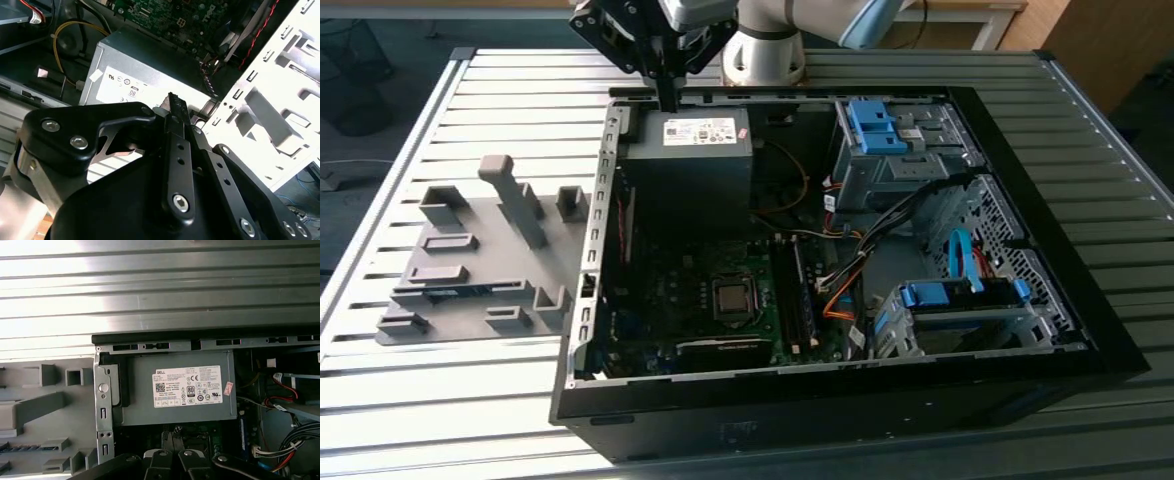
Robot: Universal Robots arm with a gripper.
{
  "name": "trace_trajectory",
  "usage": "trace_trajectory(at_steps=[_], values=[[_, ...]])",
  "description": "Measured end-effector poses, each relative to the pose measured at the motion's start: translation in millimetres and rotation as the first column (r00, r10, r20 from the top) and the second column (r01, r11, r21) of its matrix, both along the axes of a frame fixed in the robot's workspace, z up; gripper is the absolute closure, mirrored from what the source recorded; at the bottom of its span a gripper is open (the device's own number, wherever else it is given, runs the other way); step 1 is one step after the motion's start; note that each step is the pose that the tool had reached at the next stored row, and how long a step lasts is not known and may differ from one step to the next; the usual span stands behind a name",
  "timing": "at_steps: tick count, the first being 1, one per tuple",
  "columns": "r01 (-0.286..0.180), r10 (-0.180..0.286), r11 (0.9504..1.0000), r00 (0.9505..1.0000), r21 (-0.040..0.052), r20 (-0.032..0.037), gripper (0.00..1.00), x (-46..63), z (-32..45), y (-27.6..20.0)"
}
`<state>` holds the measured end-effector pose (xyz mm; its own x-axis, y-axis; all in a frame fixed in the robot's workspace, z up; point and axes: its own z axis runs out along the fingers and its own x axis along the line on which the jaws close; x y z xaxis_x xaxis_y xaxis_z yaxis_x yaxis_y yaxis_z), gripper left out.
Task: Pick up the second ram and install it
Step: 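Reach for the second ram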
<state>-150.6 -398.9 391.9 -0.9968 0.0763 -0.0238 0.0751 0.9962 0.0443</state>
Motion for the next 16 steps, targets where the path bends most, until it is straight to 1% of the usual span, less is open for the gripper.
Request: trace_trajectory(at_steps=[16], values=[[0.0,0.0,1.0,1.0,0.0,0.0,0.89,-8.5,-0.3,0.0]])
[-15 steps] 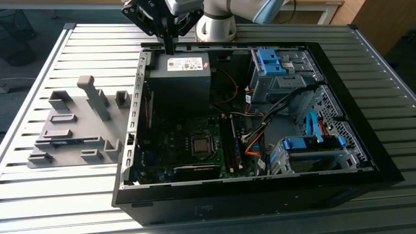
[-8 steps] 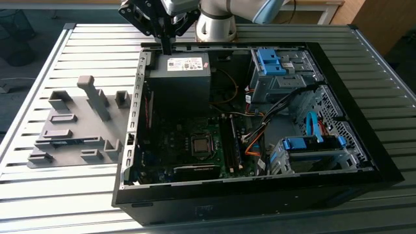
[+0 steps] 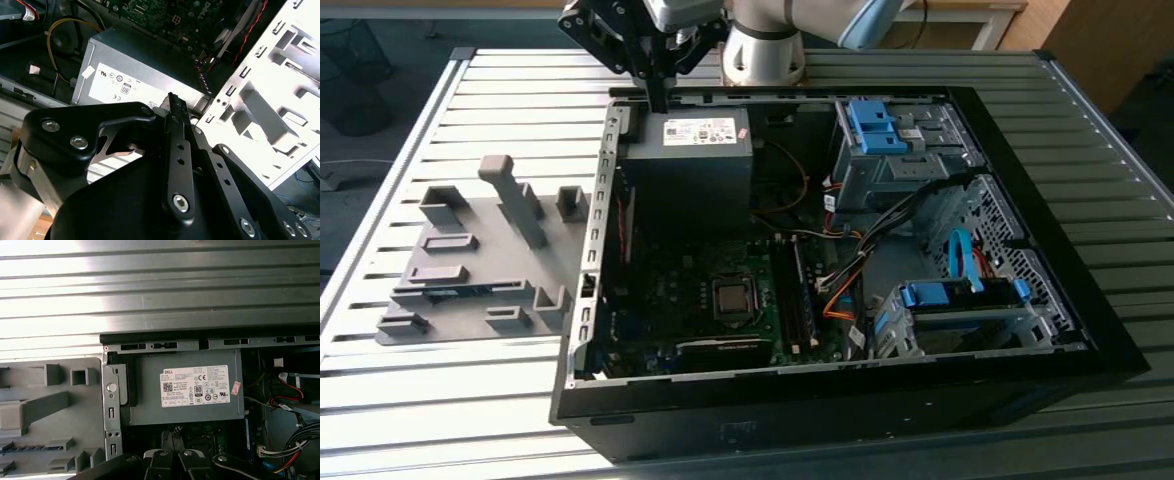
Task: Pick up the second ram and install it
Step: 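Reach for the second ram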
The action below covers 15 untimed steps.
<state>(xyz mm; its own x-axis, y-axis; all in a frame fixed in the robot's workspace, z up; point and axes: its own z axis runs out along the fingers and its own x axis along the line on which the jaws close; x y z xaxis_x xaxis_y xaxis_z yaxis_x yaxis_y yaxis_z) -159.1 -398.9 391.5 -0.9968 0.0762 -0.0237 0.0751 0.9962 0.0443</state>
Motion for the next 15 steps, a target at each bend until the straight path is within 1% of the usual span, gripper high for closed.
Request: trace_trajectory(at_steps=[15], values=[[0.0,0.0,1.0,1.0,0.0,-0.0001,0.89,-9.3,-0.5,0.0]])
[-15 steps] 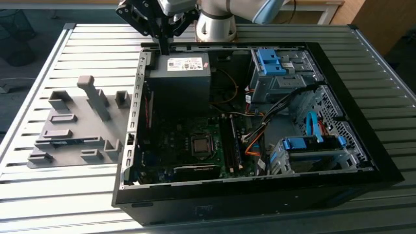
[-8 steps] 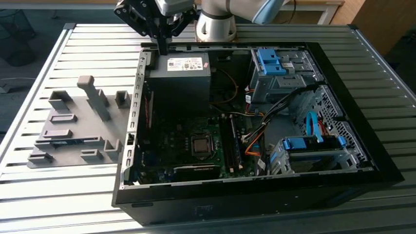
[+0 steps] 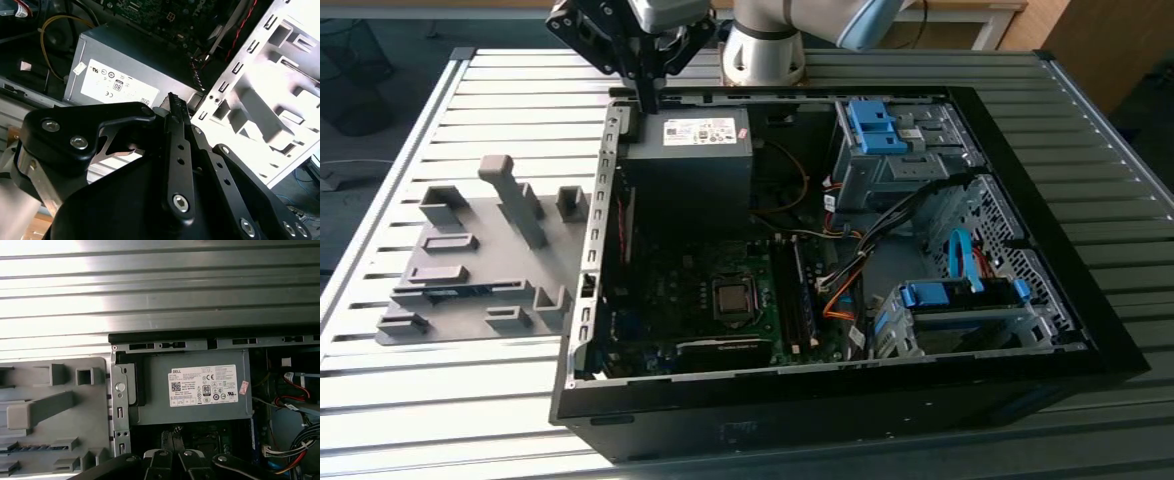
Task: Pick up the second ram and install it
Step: 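Reach for the second ram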
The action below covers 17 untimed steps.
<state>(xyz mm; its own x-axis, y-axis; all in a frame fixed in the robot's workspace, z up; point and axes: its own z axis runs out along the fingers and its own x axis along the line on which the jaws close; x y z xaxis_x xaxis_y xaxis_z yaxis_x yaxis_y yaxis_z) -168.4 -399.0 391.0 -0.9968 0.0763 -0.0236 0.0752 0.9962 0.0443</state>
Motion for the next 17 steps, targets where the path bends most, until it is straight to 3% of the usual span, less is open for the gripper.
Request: trace_trajectory(at_steps=[17], values=[[0.0,0.0,1.0,1.0,-0.0001,-0.0006,0.89,-15.9,-1.0,0.0]])
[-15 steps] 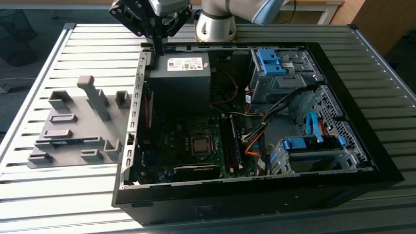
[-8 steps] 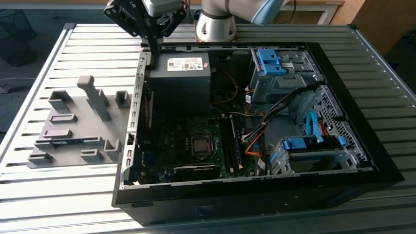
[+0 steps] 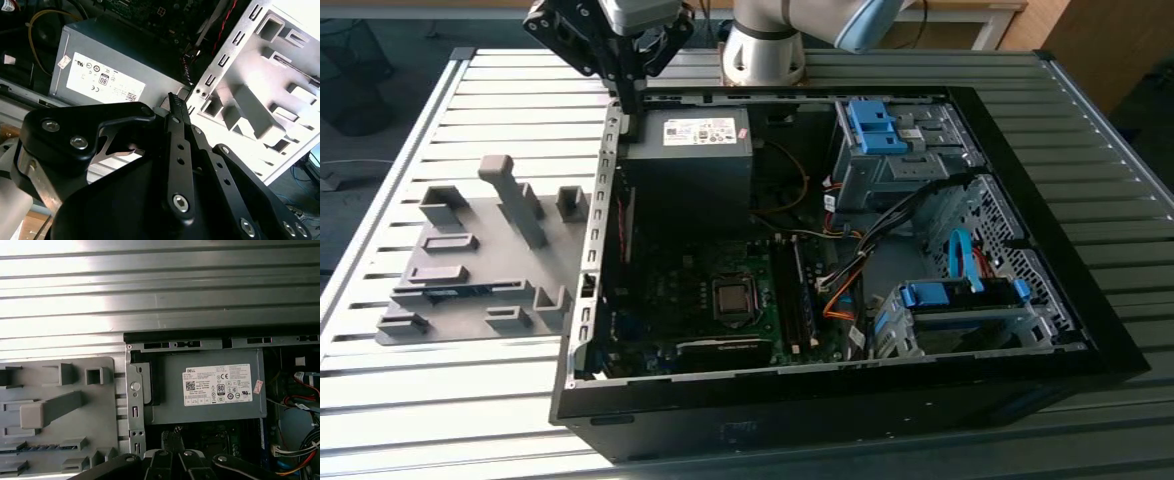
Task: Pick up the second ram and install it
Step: 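Reach for the second ram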
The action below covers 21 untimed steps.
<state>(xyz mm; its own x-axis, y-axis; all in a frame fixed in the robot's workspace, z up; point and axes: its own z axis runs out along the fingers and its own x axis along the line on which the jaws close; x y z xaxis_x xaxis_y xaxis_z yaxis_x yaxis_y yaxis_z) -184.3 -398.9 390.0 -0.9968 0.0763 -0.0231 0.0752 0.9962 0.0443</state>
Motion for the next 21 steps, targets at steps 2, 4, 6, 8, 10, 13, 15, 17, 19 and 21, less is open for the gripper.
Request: trace_trajectory(at_steps=[2,4,6,8,10,13,15,17,19,21], values=[[0.0,0.0,1.0,1.0,0.0,-0.0002,0.89,-1.4,-0.2,0.0],[0.0,0.0,1.0,1.0,0.0,-0.0005,0.89,-2.8,-0.2,0.0],[0.0,0.0,1.0,1.0,0.0,-0.0006,0.89,-4.4,-0.4,0.0],[0.0,0.0,1.0,1.0,0.0,-0.0008,0.89,-5.9,-0.6,0.0],[0.0,0.0,1.0,1.0,0.0,-0.001,0.89,-7.4,-0.7,0.0],[0.0,0.0,1.0,1.0,0.0,-0.0011,0.89,-9.7,-1.0,0.0],[0.0,0.0,1.0,1.0,0.0,-0.0012,0.89,-11.3,-1.1,0.0],[0.0,0.0,1.0,1.0,0.0,-0.0014,0.89,-12.7,-1.3,0.0],[0.0,0.0,1.0,1.0,0.0,-0.0015,0.89,-14.3,-1.5,0.0],[0.0,0.0,1.0,1.0,0.0001,-0.0016,0.89,-15.8,-1.6,0.0]])
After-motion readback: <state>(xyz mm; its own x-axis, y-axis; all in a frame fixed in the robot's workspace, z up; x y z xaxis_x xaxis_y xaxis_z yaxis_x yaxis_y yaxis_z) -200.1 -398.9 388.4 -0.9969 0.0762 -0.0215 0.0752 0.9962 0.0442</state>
